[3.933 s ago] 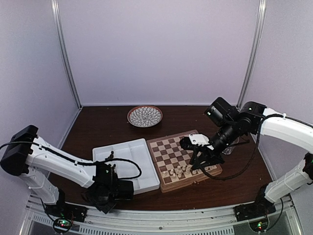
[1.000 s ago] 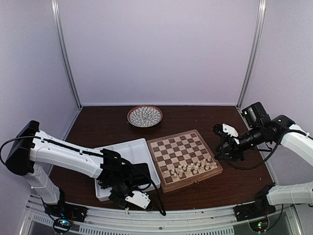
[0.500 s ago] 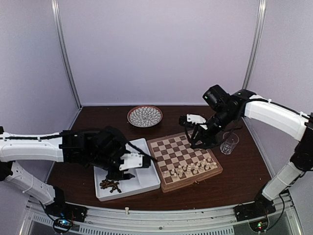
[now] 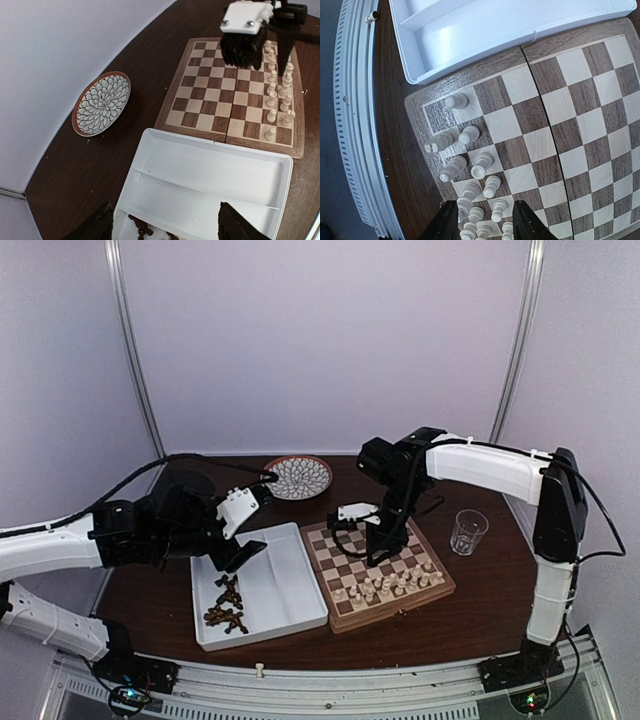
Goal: Set up the chess pieces on the board
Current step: Pick up the rook from c2.
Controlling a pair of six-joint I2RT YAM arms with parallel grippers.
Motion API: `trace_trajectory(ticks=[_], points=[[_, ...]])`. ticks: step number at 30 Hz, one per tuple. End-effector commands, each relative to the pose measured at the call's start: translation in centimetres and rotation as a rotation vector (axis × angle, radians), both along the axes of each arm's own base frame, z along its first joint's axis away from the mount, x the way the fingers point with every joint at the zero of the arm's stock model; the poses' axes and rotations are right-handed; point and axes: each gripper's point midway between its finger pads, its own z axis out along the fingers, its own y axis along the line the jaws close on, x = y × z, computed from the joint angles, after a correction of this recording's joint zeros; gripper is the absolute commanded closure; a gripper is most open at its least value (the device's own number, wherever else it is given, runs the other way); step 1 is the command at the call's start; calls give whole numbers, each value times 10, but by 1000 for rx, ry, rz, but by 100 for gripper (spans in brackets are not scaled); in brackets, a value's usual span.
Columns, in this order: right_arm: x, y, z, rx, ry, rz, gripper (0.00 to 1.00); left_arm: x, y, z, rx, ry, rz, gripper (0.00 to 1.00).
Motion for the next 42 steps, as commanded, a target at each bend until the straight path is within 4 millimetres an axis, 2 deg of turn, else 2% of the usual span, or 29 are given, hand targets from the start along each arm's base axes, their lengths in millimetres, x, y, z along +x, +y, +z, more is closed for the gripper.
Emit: trace_trajectory(ticks=[1, 9, 42], points=[[-7, 1, -7, -67, -1, 37, 59, 20, 16, 28, -108, -75, 156, 27], [-3, 4, -26, -131, -23, 26, 62, 21, 17, 27, -97, -67, 162, 27], [-7, 7, -49, -202, -40, 47, 66, 23, 17, 21, -45, -65, 161, 27]])
